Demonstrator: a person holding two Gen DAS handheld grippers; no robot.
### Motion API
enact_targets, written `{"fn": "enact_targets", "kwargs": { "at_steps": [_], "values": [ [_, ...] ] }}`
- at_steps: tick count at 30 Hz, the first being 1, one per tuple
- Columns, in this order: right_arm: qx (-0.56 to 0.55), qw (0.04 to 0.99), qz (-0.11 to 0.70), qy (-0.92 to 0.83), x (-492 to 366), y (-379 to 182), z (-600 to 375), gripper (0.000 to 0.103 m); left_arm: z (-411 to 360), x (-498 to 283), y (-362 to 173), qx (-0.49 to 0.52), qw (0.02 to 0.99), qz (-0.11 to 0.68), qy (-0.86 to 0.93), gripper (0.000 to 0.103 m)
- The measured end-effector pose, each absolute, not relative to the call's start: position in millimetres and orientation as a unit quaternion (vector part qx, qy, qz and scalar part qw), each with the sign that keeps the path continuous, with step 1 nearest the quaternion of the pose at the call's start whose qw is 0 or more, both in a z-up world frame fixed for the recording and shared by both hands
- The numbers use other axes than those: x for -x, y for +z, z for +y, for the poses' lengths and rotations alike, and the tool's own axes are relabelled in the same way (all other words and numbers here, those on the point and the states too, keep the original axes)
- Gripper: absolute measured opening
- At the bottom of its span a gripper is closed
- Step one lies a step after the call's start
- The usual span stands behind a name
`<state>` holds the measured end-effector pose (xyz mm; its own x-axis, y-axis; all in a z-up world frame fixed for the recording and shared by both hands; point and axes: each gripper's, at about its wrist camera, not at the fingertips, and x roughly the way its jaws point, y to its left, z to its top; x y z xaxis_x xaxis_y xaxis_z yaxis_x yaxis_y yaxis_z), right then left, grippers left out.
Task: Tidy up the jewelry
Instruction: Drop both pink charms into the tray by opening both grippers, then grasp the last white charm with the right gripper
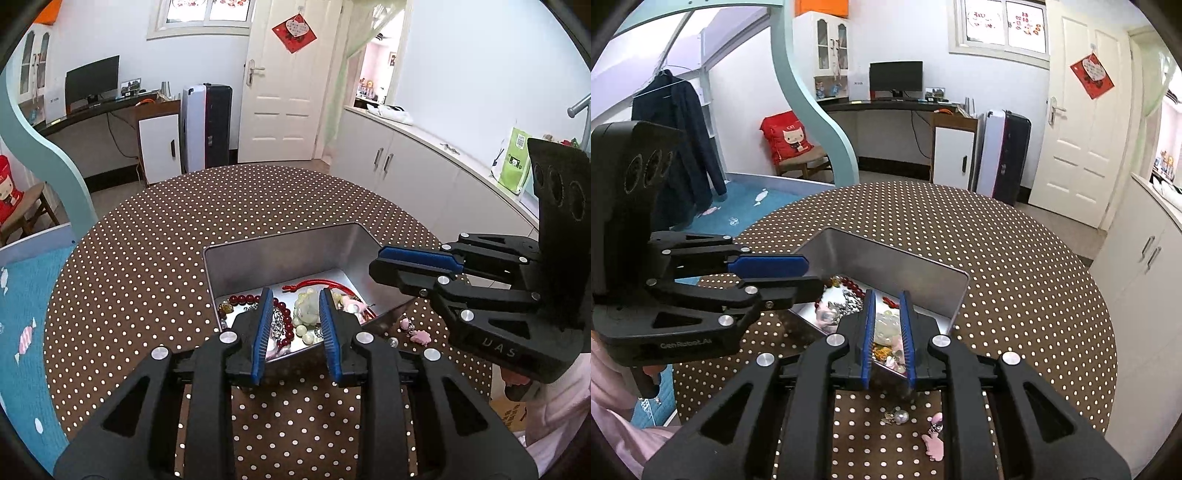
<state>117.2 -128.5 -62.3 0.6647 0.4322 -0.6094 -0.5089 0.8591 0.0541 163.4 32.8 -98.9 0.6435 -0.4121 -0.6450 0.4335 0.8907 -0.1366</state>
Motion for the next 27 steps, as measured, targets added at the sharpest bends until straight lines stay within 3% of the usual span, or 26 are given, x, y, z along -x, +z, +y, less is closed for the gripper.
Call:
{"fn": "enact_targets", "kwargs": {
  "at_steps": [8, 12, 15, 27],
  "values": [
    [0.051, 0.913, 0.317, 0.25, -110, -60, -137, 0.013, 25, -158, -98, -0.017, 0.904, 0.354, -0.238, 0.026],
    [0.043, 0.92, 0.315, 0.228, -98, -62, -156, 0.03, 7, -148, -98, -0.025, 0.899, 0.352, -0.259, 0.031],
    [0.041, 0.922, 0.321, 0.213, -86, -70, -173, 0.032, -10, -137, -99, -0.041, 0.897, 0.348, -0.271, 0.04],
    [0.032, 0.904, 0.37, 0.21, -70, -109, -186, 0.032, -46, -108, -102, -0.078, 0.885, 0.354, -0.294, 0.04]
  ]
}}
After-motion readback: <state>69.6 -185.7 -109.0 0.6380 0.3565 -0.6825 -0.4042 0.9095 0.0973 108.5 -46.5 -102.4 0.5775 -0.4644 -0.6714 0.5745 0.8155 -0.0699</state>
